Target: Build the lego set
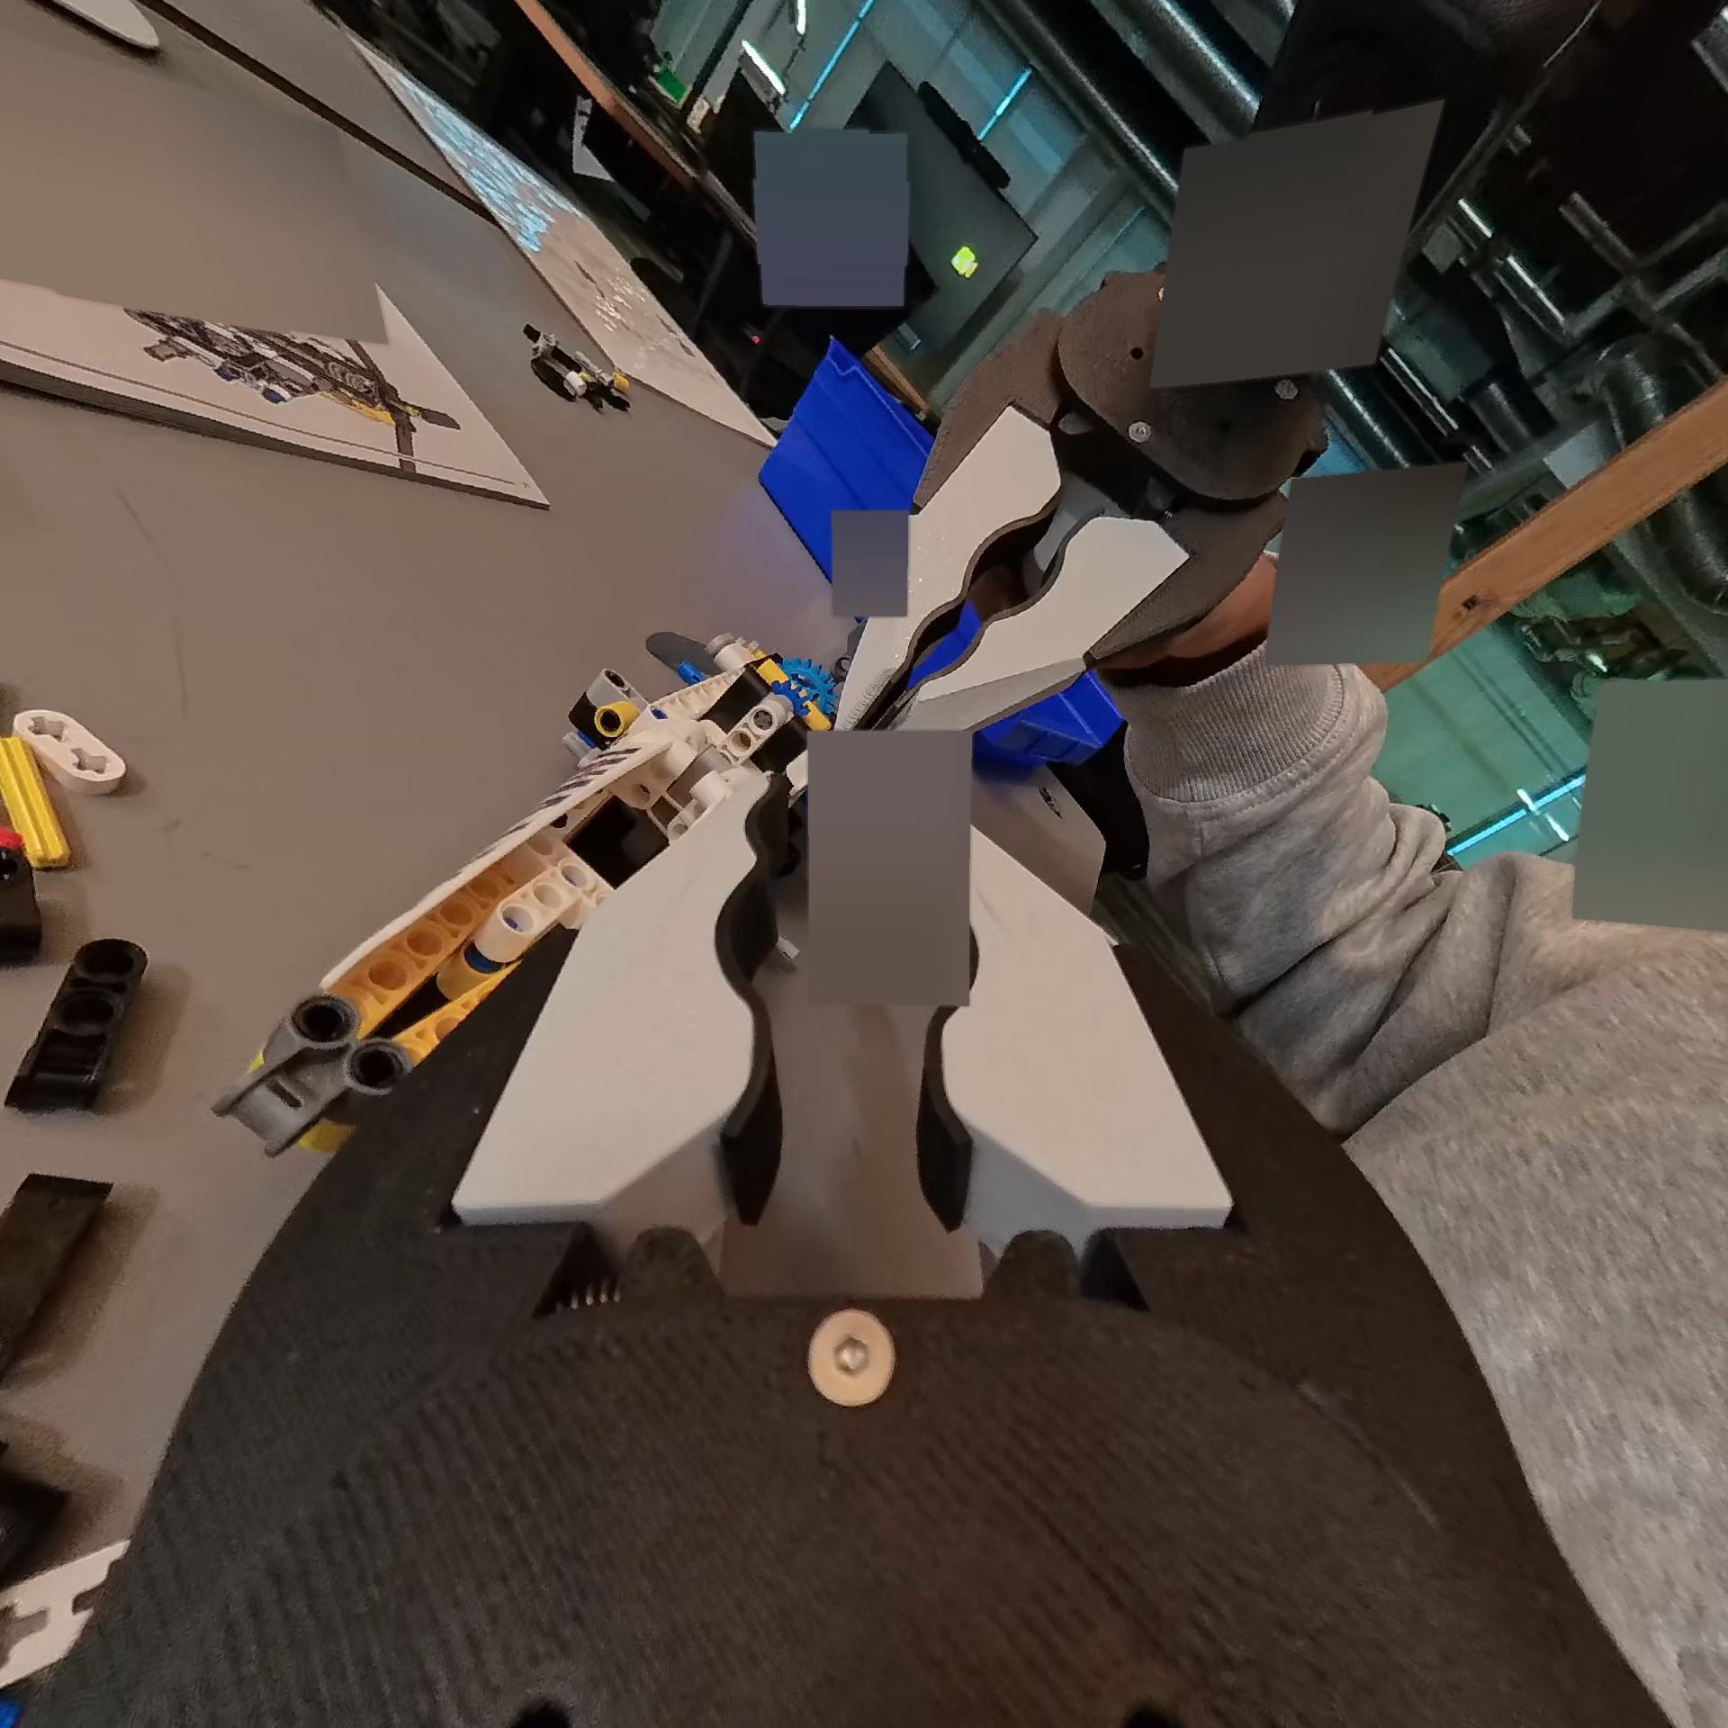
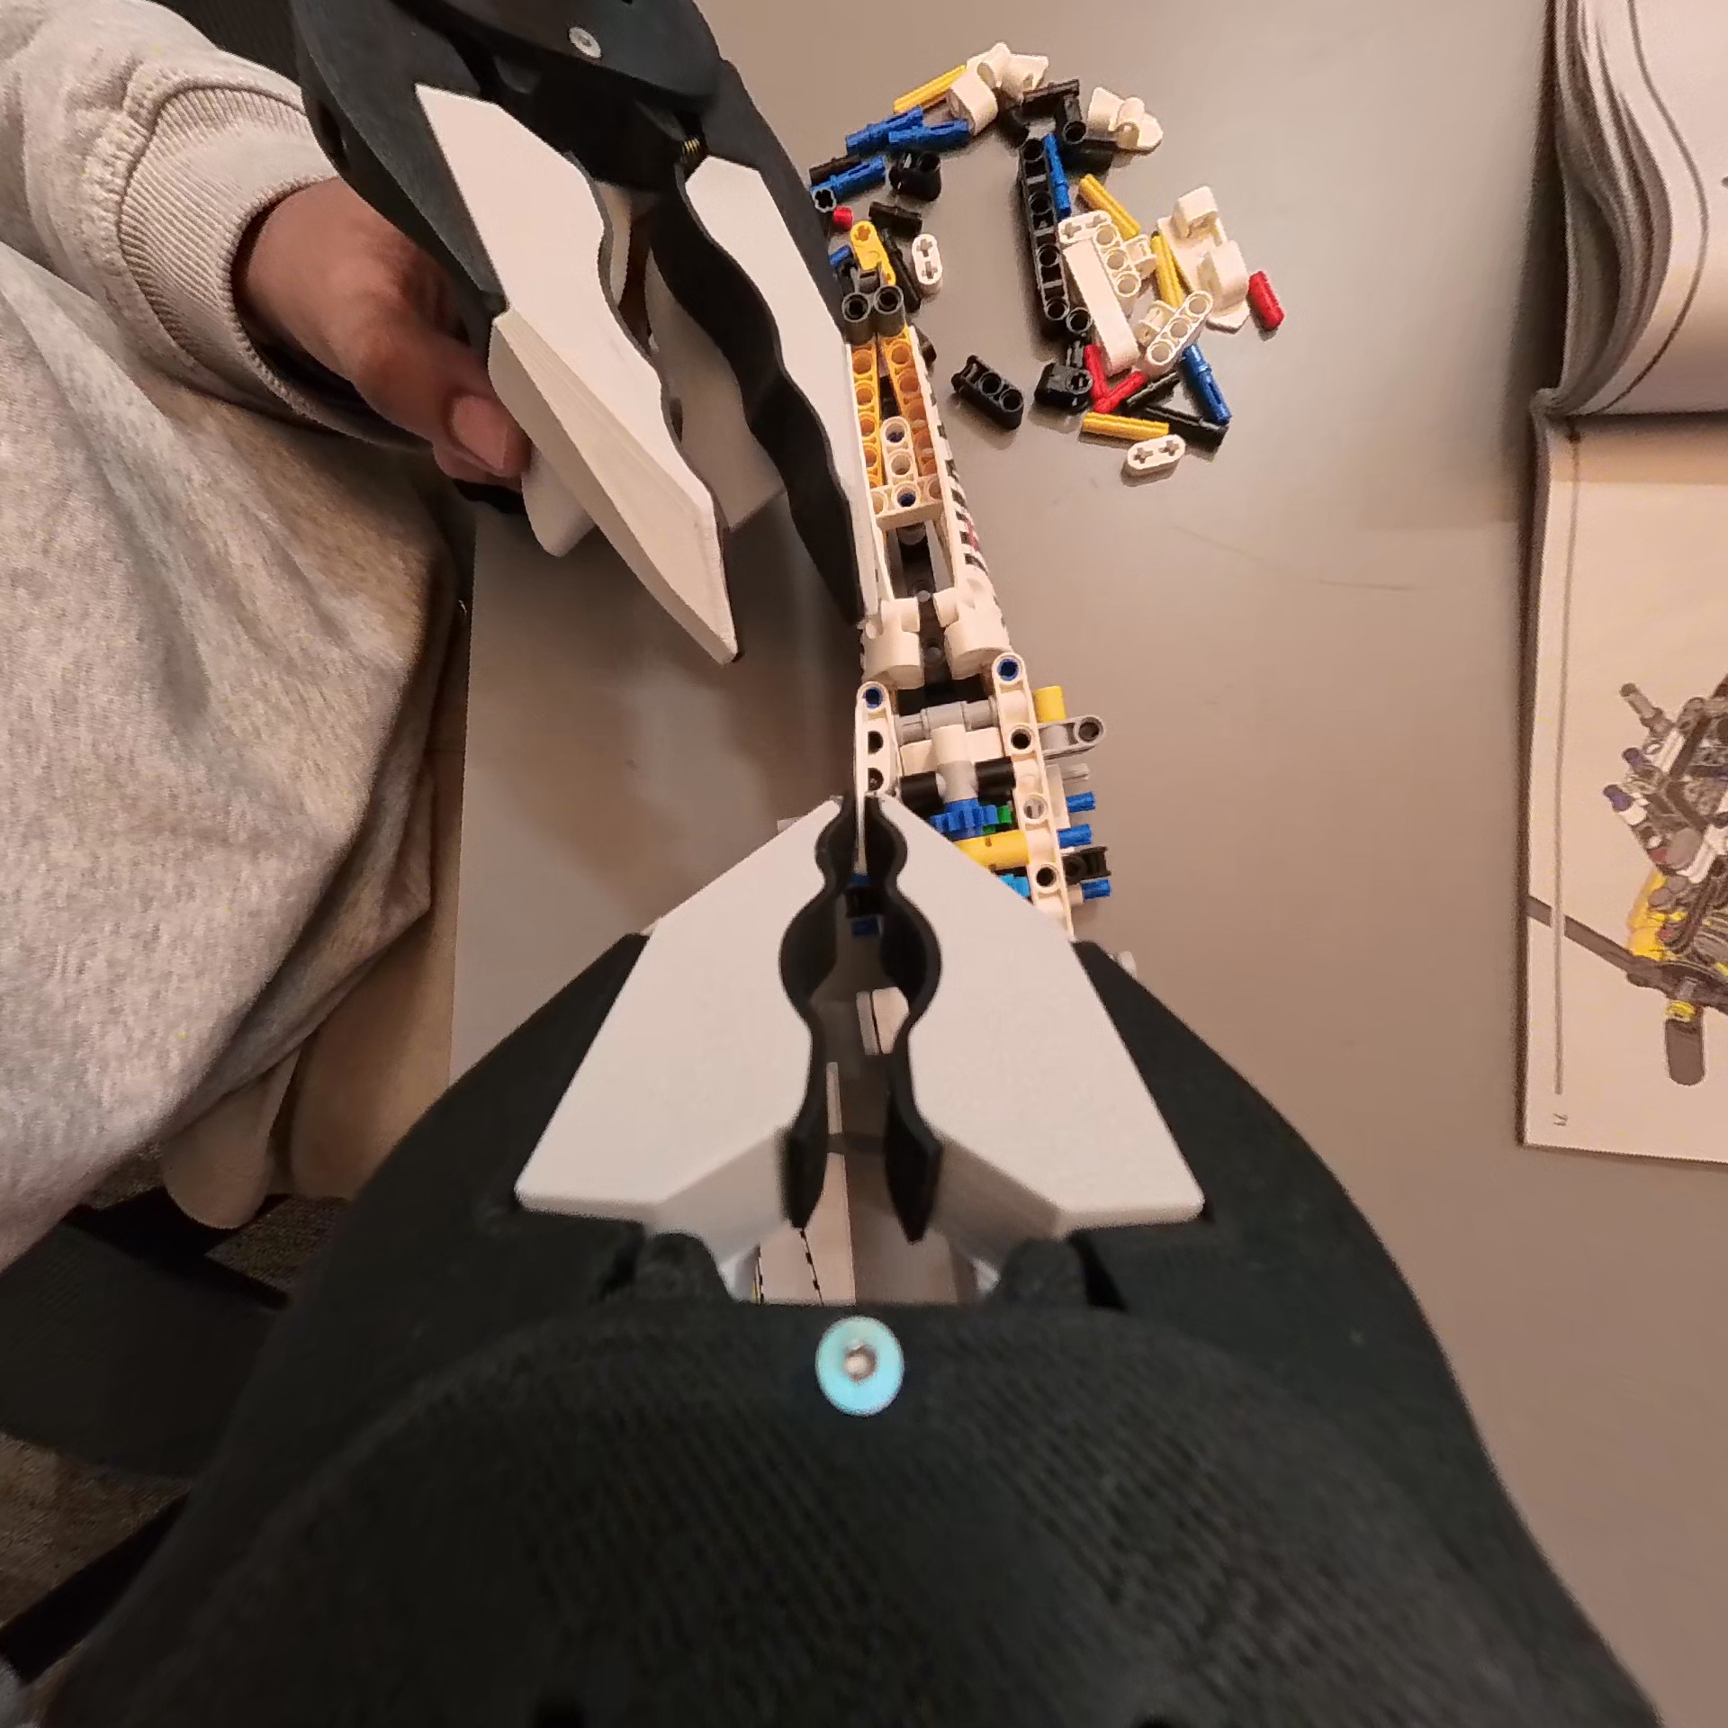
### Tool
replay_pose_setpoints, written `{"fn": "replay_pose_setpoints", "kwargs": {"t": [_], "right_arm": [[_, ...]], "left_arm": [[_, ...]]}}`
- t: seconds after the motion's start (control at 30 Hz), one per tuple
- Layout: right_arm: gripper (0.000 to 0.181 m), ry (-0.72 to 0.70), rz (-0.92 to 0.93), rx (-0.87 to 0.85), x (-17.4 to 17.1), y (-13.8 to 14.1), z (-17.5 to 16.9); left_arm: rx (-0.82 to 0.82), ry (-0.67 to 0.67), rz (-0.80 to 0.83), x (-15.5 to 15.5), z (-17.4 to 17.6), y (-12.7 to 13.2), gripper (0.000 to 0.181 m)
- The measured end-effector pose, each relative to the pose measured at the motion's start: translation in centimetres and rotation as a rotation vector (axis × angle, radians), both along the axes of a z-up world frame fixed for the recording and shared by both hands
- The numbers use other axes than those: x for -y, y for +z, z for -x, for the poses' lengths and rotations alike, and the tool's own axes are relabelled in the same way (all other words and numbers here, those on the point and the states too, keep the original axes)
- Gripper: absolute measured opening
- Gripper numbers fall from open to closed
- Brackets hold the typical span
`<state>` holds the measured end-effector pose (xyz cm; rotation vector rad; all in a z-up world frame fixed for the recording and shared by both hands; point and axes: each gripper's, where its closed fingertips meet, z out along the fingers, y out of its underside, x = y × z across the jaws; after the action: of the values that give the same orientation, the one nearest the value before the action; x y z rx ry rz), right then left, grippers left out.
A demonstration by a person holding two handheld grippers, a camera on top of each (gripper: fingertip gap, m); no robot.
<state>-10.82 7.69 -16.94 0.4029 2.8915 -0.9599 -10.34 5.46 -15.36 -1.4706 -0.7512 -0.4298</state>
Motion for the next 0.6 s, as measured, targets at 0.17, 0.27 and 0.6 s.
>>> {"fn": "replay_pose_setpoints", "kwargs": {"t": [0.17,0.27,0.6], "right_arm": [[0.0,0.008,0.032,0.028,0.7,0.4,-0.3],[0.0,-0.012,0.028,0.032,0.9,0.4,0.0],[0.0,-0.005,0.006,0.084,1.2,0.2,0.3]], "left_arm": [[0.001,-0.001,0.001,0.0,0.0,0.0,0.024],[0.001,-0.001,0.001,0.0,0.0,0.0,0.023],[0.004,0.001,0.002,0.0,0.0,-0.1,0.024]]}}
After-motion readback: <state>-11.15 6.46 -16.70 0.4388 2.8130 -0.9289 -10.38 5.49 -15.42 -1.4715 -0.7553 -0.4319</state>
